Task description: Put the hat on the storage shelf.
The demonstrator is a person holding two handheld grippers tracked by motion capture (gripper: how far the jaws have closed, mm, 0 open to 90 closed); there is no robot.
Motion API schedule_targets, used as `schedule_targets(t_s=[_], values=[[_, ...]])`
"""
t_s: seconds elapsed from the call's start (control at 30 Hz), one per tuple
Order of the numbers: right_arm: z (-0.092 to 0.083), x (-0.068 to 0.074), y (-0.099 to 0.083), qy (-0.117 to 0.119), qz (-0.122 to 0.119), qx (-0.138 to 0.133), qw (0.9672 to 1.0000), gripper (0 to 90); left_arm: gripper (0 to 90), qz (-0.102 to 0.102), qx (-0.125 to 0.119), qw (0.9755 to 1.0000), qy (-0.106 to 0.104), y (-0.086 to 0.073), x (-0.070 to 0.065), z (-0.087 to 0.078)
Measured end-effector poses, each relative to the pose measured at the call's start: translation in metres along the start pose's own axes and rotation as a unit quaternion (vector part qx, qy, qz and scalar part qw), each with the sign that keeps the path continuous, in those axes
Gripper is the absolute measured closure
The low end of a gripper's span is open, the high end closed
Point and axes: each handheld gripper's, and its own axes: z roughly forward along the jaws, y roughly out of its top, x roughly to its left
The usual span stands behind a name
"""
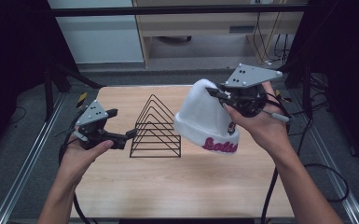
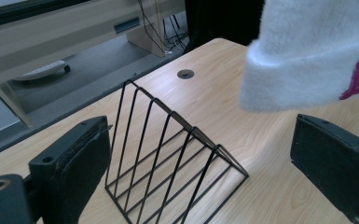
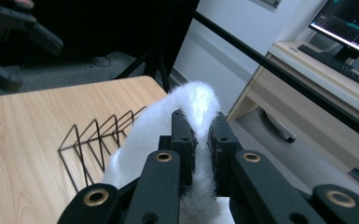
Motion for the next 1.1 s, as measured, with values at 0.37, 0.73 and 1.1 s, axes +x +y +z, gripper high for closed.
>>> schedule_targets(t_s=[0.37,0.73,1.1], values=[[0.009,-0.007,0.034,0.009,0.001,-0.031,0.9995,83.9,6.6,-0.005,-0.007,0.9997,-0.024,0.017,0.004,0.006],[0.027,-0.002,0.056,0.025,-0.005,-0.044,0.9987,83.9,11.1,0.004,0.008,0.9985,-0.054,0.019,0.003,0.025],[0.048,0.005,0.073,0.049,-0.003,-0.057,0.9971,83.9,20.4,-0.013,0.017,0.9970,-0.074,0.027,0.012,0.045]])
